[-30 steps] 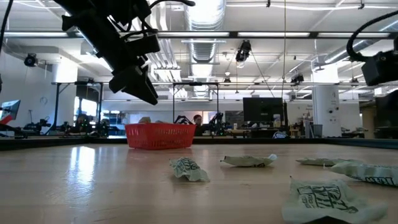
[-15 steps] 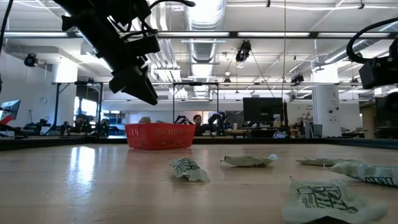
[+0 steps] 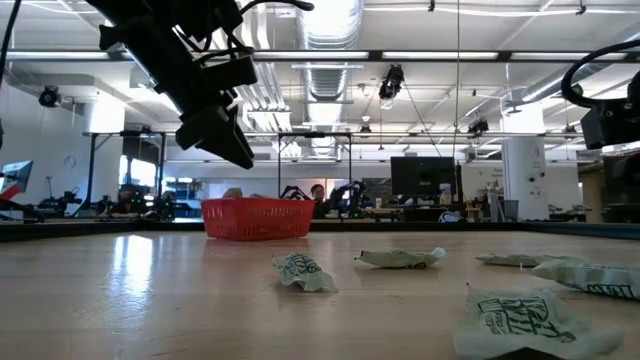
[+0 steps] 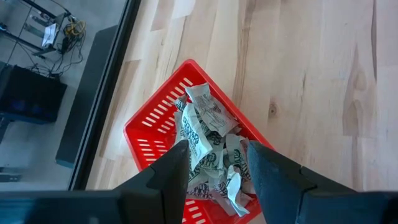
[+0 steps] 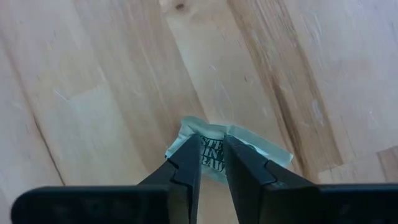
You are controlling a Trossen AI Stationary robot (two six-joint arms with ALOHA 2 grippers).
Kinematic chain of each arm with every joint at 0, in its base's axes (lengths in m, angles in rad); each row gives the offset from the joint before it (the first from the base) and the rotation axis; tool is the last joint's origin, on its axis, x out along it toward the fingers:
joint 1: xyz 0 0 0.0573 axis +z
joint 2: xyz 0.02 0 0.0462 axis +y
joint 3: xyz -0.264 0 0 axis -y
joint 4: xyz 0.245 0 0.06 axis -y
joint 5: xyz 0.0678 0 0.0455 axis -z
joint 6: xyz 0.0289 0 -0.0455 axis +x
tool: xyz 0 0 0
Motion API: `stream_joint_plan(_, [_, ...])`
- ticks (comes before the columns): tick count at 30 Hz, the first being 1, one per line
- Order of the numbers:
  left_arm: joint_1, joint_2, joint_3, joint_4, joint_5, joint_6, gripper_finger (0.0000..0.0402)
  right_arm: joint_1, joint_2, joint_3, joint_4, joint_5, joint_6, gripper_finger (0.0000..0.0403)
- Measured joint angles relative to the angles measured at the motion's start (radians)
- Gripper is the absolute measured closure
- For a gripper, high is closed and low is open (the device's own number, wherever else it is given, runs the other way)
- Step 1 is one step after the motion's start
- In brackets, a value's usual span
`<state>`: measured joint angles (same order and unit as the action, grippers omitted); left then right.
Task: Pick and place Stevia / Truvia into bins
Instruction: Put the white stevia packet into the red bin
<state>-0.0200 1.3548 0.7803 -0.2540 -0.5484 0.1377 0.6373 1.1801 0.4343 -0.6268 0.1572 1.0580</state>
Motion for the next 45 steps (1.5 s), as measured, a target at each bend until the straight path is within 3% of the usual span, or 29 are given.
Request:
stream_joint_plan(7, [0.000,0.000,0.000,0.001,0.000,0.000,0.0255,0.000,0.001,0.007,-0.010,0.005,-0.041,0.0389])
stream_joint_plan(17, [0.000,0.000,0.000,0.001,0.000,0.000,0.0255,-0.001,0.003,0.071,0.001,0.136,-0.202,0.0394])
stream_joint_plan(23, [0.000,0.000,0.000,0.001,0.000,0.000,0.0255,0.000,0.003,0.143,0.071,0.401,-0.451,0.0394])
stream_joint_plan(26, [0.000,-0.002,0.000,-0.019,-0.001,0.000,0.0255,-0.001,0.003,0.151,0.218,0.558,-0.660,0.0394])
stream_joint_plan(30, [0.000,-0.012,0.001,-0.116,-0.018,-0.002,0.0255,-0.027,0.003,0.136,0.504,0.685,-0.971,0.0394])
stream_joint_plan(33, [0.000,-0.019,0.001,-0.193,-0.044,-0.033,0.0255,-0.079,0.002,0.127,0.681,0.677,-1.157,0.0394])
stream_joint_plan(37, [0.000,-0.045,0.002,-0.252,-0.082,-0.081,0.0255,-0.185,0.002,0.124,0.800,0.595,-1.278,0.0394])
stream_joint_plan(45, [-0.014,-0.157,0.002,-0.262,-0.082,-0.150,0.0255,-0.499,0.079,0.120,1.013,0.246,-1.368,0.0394])
